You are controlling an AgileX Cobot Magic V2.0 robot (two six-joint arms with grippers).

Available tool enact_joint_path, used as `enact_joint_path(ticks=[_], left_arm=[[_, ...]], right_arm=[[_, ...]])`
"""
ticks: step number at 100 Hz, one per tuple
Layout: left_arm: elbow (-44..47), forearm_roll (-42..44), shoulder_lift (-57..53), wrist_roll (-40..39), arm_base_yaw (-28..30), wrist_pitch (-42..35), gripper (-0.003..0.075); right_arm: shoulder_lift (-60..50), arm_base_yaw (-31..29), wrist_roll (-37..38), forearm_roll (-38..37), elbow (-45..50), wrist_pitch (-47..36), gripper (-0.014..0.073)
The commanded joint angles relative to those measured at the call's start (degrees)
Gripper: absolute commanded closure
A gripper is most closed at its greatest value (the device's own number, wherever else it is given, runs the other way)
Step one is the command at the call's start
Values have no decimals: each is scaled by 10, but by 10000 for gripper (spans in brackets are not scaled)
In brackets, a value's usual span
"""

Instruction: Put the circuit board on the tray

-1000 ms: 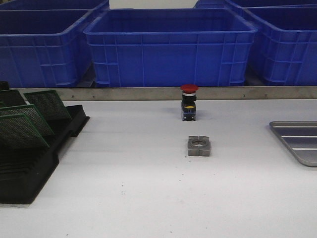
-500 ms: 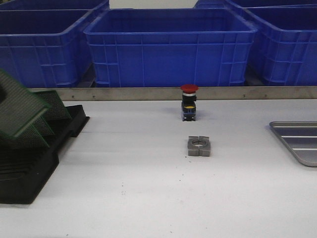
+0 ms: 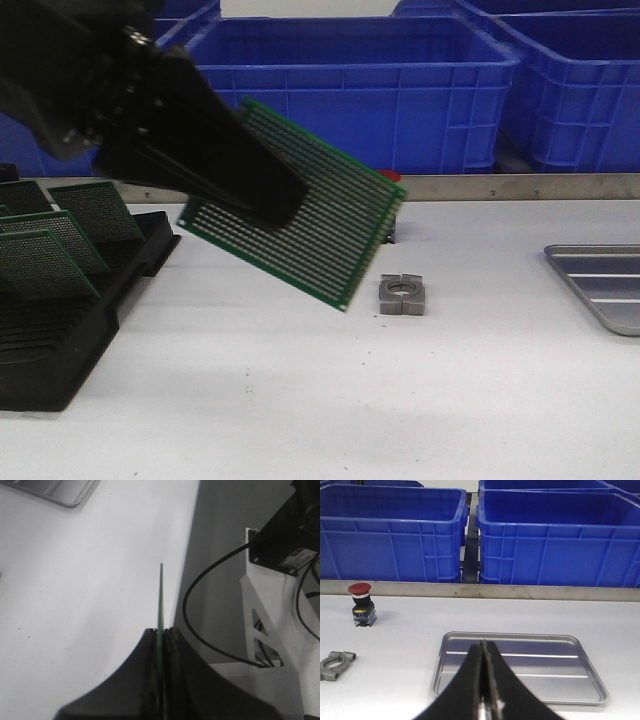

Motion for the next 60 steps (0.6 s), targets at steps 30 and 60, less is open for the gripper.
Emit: enact_joint_path(ticks=[30, 60], left_arm=[[-18, -60, -1, -1, -30, -1, 737], [-18, -60, -1, -1, -30, -1, 737]], right_arm=[[35, -4, -1, -8, -152, 192, 654], [219, -4, -1, -6, -312, 379, 654]])
